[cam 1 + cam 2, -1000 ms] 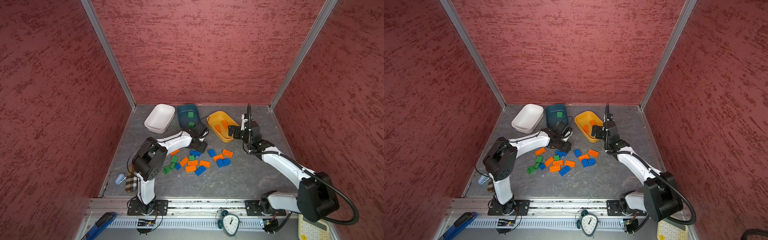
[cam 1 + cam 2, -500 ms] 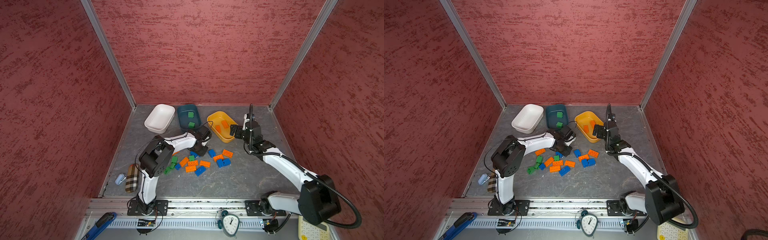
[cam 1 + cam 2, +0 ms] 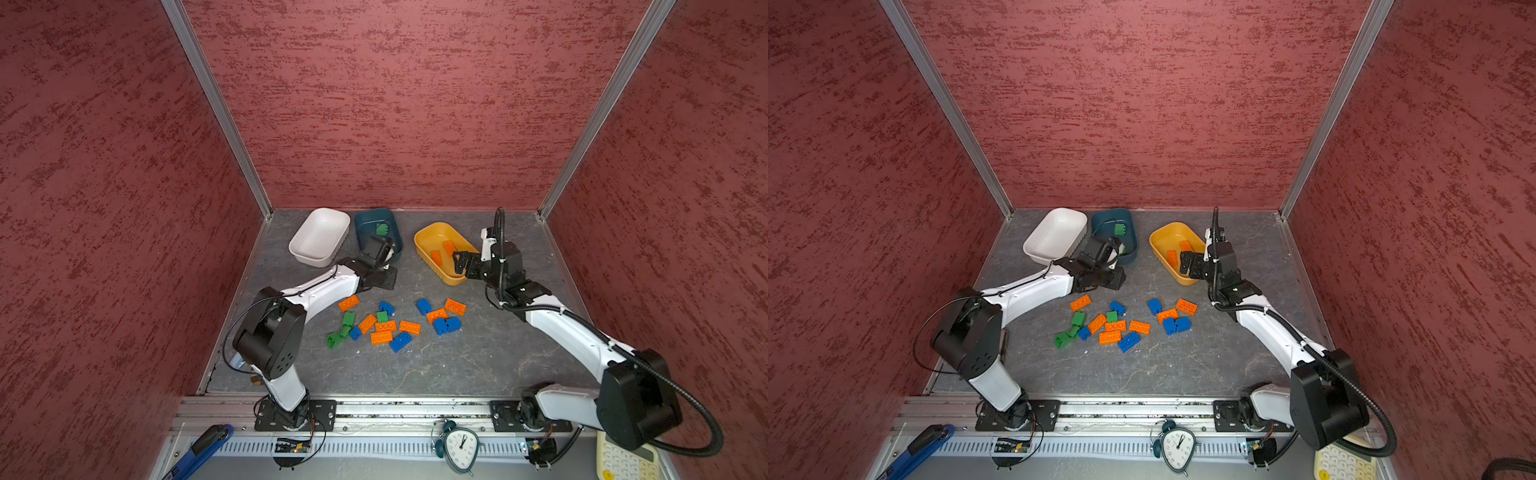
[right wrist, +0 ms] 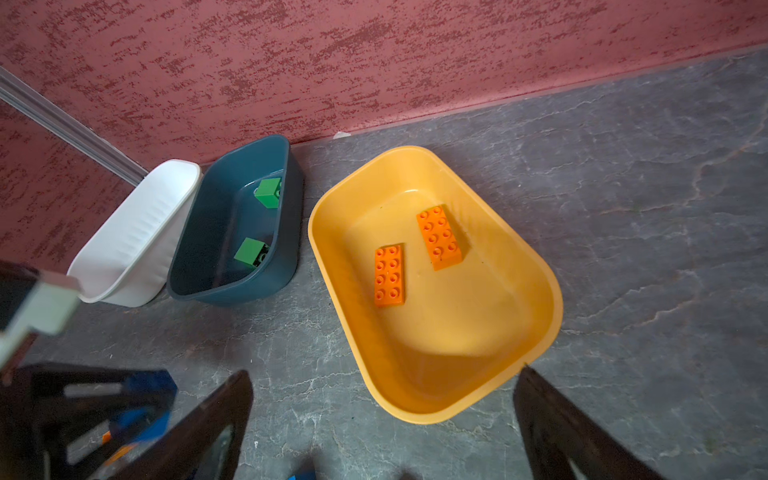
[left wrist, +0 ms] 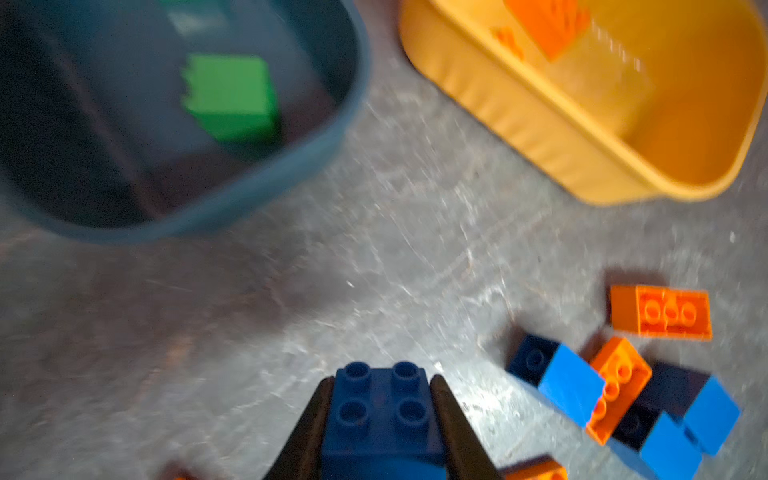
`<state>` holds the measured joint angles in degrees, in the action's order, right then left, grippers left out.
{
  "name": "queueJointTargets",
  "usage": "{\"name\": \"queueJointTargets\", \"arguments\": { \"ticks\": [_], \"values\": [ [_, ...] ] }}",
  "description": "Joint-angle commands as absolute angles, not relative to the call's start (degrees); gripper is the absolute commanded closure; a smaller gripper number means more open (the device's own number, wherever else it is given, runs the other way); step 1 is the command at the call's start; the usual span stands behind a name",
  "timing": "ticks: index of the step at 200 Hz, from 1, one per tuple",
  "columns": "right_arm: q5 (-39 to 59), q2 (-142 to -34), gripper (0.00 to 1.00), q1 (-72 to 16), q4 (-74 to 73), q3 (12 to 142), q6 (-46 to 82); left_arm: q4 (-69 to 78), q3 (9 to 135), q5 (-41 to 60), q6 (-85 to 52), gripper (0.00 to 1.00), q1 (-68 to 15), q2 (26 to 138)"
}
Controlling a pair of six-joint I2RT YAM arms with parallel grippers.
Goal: Sort the legos into containers by color
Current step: 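Grasp a blue brick with the left gripper, then carry the blue brick to the white tub and release it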
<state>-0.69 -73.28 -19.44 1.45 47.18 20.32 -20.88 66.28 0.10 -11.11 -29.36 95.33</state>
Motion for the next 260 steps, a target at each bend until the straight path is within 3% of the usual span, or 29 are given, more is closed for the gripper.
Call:
{"name": "queueJointTargets", "arguments": {
  "ticks": [1,43,87,128,140,176,260],
  "values": [
    [0.31,-72.64,0.01,-19.43,-1.04,47.93,19.93,-13.65,64.98,-5.53,-17.16,0.74,-24.68,92.66],
    [-1.31,-72.33,0.01,-19.45,-0.38,47.64,20.32,-14.85,67.97,-14.75,-25.02,0.72,-15.29,94.69],
    [-1.85,-71.81,0.01,-19.43,0.25,47.51,20.65,-17.55,76.2,-10.72,-27.52,0.71,-5.62,102.61],
    [1.0,-72.11,0.01,-19.43,0.79,47.29,20.59,-24.18,88.39,-7.79,-27.42,0.7,-1.8,112.94],
    [2.9,-72.37,0.01,-19.46,0.79,47.04,20.05,-25.72,91.51,-7.61,-27.49,0.64,-1.34,115.05],
    [7.91,-73.55,0.01,-19.45,3.05,46.7,19.48,-26.9,95.69,-4.71,-27.44,0.34,-1.63,117.08],
    [13.01,-73.74,0.01,-19.59,6.42,43.59,18.39,-19.47,79.98,-2.91,-28.83,0.0,-8.53,103.19]
  ]
}}
